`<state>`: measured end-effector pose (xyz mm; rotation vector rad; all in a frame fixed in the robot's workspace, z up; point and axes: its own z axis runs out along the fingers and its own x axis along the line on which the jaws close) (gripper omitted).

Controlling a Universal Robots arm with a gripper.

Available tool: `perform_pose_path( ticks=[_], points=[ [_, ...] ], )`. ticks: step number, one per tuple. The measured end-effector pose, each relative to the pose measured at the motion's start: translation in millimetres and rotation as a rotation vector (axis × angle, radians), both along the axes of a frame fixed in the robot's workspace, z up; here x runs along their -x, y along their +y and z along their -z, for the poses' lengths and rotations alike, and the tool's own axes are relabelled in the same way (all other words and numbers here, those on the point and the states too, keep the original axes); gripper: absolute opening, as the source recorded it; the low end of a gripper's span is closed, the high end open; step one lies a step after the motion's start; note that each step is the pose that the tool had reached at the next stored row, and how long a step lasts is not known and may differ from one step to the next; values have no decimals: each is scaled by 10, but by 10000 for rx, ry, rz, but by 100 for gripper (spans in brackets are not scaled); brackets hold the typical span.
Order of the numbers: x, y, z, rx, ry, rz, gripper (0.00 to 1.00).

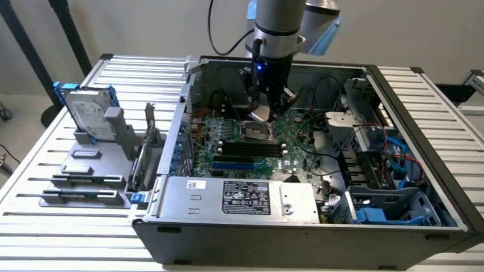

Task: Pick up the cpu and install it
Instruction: 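Place the cpu into insertion slot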

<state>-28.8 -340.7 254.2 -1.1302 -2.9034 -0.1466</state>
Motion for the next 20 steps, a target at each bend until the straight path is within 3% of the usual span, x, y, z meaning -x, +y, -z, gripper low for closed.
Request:
perform_pose_path(
  ticks=[15, 20],
  points=[
    [0, 0, 129, -1, 4, 2674, 55],
    [0, 0, 142, 9, 55, 3349, 55]
  ],
)
